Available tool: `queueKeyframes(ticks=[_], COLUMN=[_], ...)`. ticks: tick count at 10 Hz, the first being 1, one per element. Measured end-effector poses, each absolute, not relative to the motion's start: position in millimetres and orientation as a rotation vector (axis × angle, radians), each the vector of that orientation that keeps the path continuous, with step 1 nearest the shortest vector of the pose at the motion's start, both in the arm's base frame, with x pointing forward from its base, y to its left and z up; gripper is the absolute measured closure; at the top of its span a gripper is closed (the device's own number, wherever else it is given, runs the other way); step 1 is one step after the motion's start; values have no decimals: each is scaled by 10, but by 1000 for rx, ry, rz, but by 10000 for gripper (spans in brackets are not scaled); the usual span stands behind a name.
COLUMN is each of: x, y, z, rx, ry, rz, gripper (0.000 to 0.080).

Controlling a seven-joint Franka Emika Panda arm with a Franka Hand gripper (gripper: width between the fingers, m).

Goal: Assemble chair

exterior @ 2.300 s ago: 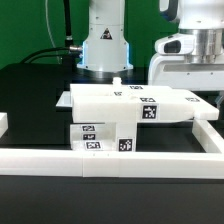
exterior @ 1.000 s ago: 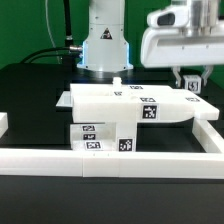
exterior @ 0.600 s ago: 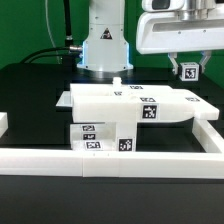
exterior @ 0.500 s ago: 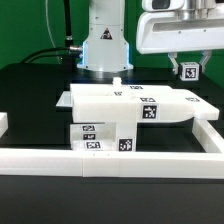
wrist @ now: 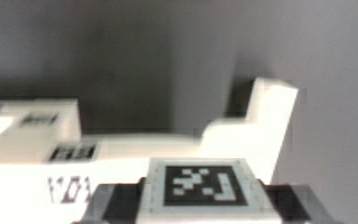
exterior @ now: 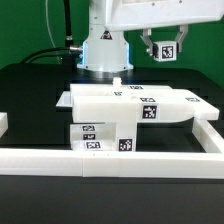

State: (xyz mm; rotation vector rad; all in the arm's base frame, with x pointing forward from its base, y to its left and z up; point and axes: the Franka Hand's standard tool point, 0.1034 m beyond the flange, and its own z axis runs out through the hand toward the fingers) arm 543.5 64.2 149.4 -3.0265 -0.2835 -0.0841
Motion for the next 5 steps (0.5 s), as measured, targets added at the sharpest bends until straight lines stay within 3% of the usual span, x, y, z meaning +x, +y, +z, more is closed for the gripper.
queueKeyframes(ticks=[4,5], x=[5388,5536], y=[637,468], z=[1443,1468], rx=[-3030,-3024], ry=[-266,-420], rz=[-72,-98], gripper=[522,522])
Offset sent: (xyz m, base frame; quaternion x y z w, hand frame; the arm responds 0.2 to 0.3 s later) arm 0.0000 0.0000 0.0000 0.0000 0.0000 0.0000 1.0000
